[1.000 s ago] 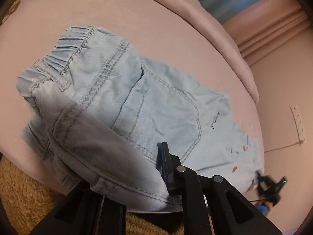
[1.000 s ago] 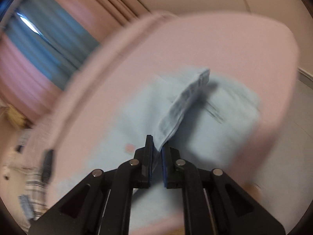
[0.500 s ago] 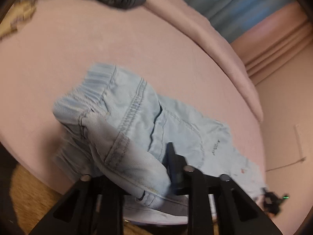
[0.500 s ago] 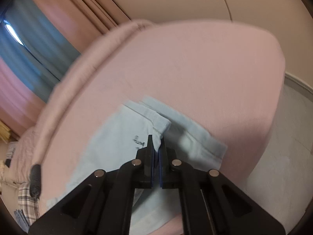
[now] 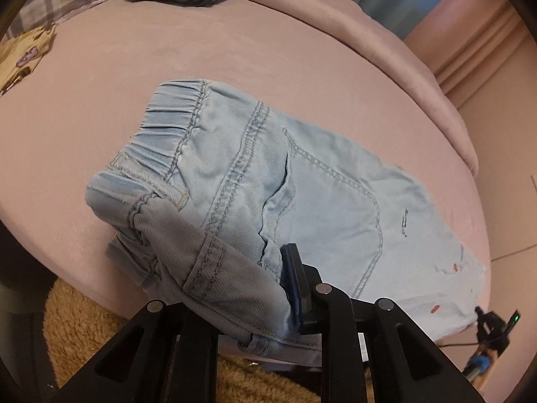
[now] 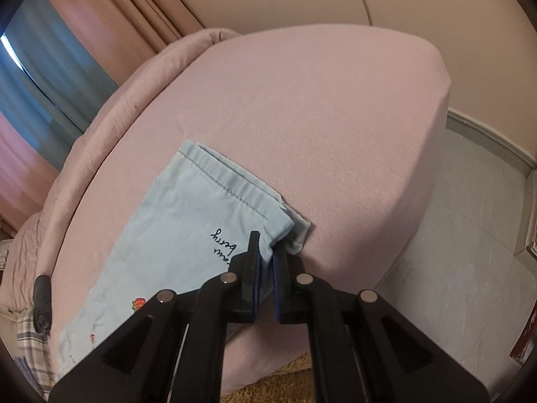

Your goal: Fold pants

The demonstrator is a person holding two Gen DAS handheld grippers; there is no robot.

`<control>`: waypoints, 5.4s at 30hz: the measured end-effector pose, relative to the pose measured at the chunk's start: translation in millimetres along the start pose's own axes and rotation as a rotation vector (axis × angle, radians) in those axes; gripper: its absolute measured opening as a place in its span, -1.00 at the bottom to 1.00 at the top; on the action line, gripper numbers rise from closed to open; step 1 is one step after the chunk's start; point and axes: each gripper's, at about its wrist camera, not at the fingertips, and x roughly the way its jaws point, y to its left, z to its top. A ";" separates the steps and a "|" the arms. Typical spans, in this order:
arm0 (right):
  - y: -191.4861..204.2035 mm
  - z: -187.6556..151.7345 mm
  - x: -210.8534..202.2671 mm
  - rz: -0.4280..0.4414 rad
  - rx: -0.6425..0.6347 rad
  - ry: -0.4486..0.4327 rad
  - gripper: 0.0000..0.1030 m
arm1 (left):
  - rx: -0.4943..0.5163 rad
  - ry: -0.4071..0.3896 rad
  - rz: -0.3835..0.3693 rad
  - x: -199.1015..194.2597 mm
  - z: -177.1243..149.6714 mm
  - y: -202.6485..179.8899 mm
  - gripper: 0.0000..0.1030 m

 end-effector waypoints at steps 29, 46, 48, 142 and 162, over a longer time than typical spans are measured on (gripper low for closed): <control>106.0 89.3 92.7 -0.106 -0.265 -0.009 -0.72 | -0.132 -0.114 0.090 -34.2 -4.4 59.3 -0.48; 320.6 -32.8 11.2 0.302 -0.760 0.189 0.15 | 0.003 -0.256 0.113 -95.1 38.5 40.3 -0.16; 362.9 -72.3 22.0 0.443 -0.791 0.342 0.15 | 0.063 -0.276 0.032 -87.3 54.9 27.1 -0.16; 257.6 -161.2 -1.6 0.088 -0.686 0.246 0.06 | 0.325 -0.057 0.074 31.5 -39.5 -77.7 -0.63; 153.0 -65.7 -67.8 0.080 -0.309 0.034 0.08 | 0.301 -0.064 0.068 24.6 -47.6 -78.8 -0.61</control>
